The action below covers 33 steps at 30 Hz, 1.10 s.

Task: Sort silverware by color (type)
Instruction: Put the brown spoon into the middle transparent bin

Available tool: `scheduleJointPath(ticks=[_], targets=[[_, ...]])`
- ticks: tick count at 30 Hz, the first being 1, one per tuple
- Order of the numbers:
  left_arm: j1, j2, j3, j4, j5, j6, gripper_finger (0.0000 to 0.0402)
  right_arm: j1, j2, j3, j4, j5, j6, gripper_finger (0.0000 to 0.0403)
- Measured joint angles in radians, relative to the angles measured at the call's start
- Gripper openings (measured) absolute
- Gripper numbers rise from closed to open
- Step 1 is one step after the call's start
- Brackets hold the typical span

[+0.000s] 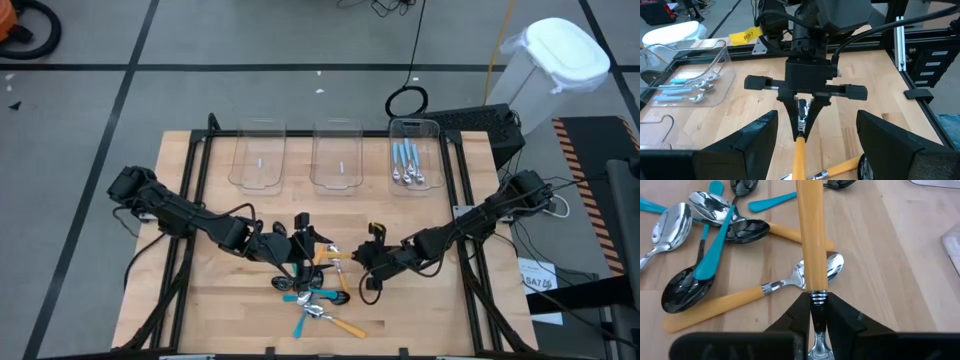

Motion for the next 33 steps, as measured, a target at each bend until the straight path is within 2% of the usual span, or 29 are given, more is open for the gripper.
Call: scheduleJointPath(ticks=[10, 18, 33], targets=[[0.000, 0.000, 0.000, 0.000, 0.000, 0.000, 0.0268, 0.000, -0.003, 0.000, 0.008, 0.053, 0.001, 0.0038], [0.000, 0.000, 0.000, 0.001, 0.000, 0.000, 0.0268, 0.004, -0.064, 0.000, 0.015, 0.109, 0.011, 0.0038], [0.000, 0.000, 0.000, 0.006, -0.001, 0.018, 0.0268, -0.006, -0.210, 0.001, 0.007, 0.382, 0.024, 0.0038]])
